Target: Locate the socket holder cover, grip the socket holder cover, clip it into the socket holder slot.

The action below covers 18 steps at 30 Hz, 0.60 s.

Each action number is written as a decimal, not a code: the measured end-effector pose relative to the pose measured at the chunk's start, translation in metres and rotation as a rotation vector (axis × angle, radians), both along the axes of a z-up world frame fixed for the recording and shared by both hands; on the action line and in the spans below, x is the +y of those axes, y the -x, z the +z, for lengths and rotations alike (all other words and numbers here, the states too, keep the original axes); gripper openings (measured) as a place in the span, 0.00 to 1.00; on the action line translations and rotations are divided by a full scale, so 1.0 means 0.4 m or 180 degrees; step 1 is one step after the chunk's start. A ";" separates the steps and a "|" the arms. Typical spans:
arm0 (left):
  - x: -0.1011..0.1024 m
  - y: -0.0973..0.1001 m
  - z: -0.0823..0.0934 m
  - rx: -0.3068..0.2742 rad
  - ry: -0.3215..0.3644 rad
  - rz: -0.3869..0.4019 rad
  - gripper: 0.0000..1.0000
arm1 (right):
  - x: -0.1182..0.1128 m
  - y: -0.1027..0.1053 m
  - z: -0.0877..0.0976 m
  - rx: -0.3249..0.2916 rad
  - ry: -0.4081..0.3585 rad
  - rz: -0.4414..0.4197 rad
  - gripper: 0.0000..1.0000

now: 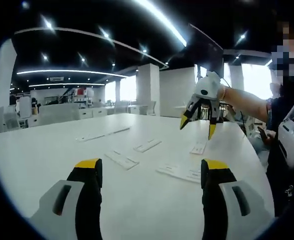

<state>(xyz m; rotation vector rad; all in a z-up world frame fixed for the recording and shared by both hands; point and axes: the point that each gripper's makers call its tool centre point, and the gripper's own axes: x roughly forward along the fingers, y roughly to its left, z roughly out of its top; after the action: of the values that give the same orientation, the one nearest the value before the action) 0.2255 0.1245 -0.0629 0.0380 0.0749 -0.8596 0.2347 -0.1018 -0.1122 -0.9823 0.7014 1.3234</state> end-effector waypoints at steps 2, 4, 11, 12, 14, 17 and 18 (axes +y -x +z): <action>-0.003 0.001 0.005 -0.0012 0.0004 -0.0010 0.80 | -0.006 0.001 0.002 0.0010 0.0056 0.0006 0.63; -0.007 0.002 0.008 -0.0009 0.0012 -0.0026 0.80 | -0.007 0.003 0.005 0.0024 0.0074 0.0017 0.63; -0.016 0.003 0.004 0.0042 -0.0015 -0.0044 0.80 | -0.013 -0.002 0.007 0.0050 0.0297 0.0038 0.63; -0.019 0.006 0.007 0.0027 -0.0016 -0.0058 0.80 | -0.012 -0.002 0.009 0.0054 0.0312 0.0041 0.63; -0.022 0.012 0.017 -0.0012 0.0010 -0.0085 0.80 | -0.008 0.002 0.009 0.0066 0.0348 0.0038 0.62; -0.022 0.015 0.016 -0.0016 0.0013 -0.0094 0.80 | -0.011 -0.003 0.009 0.0054 0.0449 -0.0035 0.62; -0.021 0.014 0.016 -0.0011 0.0012 -0.0094 0.80 | -0.010 -0.004 0.009 0.0058 0.0468 -0.0039 0.62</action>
<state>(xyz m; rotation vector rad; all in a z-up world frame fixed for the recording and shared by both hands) 0.2197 0.1159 -0.0566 0.0370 0.0696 -0.8892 0.2365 -0.1058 -0.1088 -1.0828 0.8267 1.2852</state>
